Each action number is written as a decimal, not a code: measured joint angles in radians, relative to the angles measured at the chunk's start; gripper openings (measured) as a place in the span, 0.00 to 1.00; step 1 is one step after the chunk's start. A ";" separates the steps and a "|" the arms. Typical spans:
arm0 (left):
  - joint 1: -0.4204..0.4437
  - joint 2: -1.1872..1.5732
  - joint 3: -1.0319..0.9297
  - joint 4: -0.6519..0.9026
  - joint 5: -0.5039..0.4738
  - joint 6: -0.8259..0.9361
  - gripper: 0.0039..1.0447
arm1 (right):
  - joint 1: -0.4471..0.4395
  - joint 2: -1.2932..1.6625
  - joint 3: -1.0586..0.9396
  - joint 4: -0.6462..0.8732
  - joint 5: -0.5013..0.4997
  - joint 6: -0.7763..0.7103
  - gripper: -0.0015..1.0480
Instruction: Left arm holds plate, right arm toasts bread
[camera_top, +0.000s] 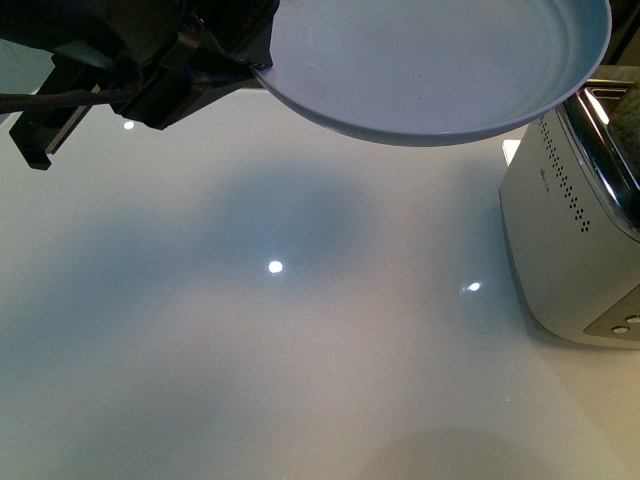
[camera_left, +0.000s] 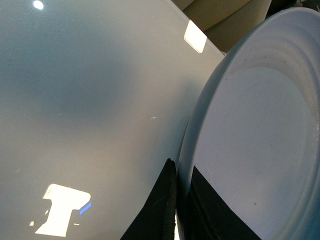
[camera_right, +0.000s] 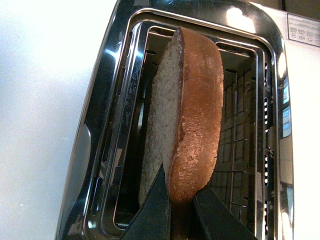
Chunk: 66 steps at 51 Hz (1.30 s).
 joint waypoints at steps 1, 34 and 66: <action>0.000 0.000 0.000 0.000 0.000 0.000 0.03 | 0.000 0.001 -0.002 0.003 -0.003 0.003 0.03; 0.000 0.000 0.000 0.000 0.000 0.000 0.03 | -0.036 -0.388 -0.246 0.148 0.007 0.076 0.93; 0.000 0.000 0.000 0.000 0.003 0.000 0.03 | -0.035 -0.797 -0.616 0.481 -0.151 0.154 0.23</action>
